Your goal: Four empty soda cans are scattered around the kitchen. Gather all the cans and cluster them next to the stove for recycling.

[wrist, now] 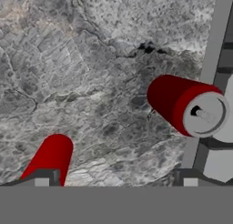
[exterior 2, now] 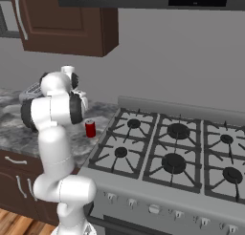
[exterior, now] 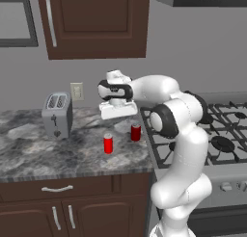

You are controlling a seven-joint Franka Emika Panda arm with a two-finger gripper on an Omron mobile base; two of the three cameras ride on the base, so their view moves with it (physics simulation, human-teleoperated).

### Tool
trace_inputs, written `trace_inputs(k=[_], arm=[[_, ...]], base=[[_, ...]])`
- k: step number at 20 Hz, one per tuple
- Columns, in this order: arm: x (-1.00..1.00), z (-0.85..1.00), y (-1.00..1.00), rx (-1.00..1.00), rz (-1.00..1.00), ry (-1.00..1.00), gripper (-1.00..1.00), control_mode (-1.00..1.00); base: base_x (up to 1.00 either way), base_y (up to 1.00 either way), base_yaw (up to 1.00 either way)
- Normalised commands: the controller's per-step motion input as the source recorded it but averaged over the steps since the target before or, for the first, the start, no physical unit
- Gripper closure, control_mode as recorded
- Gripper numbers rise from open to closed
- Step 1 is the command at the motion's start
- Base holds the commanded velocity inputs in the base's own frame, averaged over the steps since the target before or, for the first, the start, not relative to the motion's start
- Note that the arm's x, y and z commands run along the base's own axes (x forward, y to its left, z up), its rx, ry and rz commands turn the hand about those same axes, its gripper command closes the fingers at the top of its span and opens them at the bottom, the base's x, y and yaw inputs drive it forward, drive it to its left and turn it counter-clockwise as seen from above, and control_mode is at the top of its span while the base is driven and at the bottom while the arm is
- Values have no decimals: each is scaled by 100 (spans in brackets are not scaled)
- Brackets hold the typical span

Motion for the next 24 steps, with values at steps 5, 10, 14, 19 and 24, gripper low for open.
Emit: trace_inputs(k=[5,10,14,19,24], arm=[[-45,22,32,0,8,-2,-100,-100],[-7,0,46,4,9,-2,-100,-100],[0,1,44,11,7,-3,-100,-100],[1,12,15,4,3,3,-100,-100],[10,-14,0,0,1,2,-100,-100]], base=[[0,0,0],[0,0,0],[0,0,0],[0,0,0],[0,0,0]])
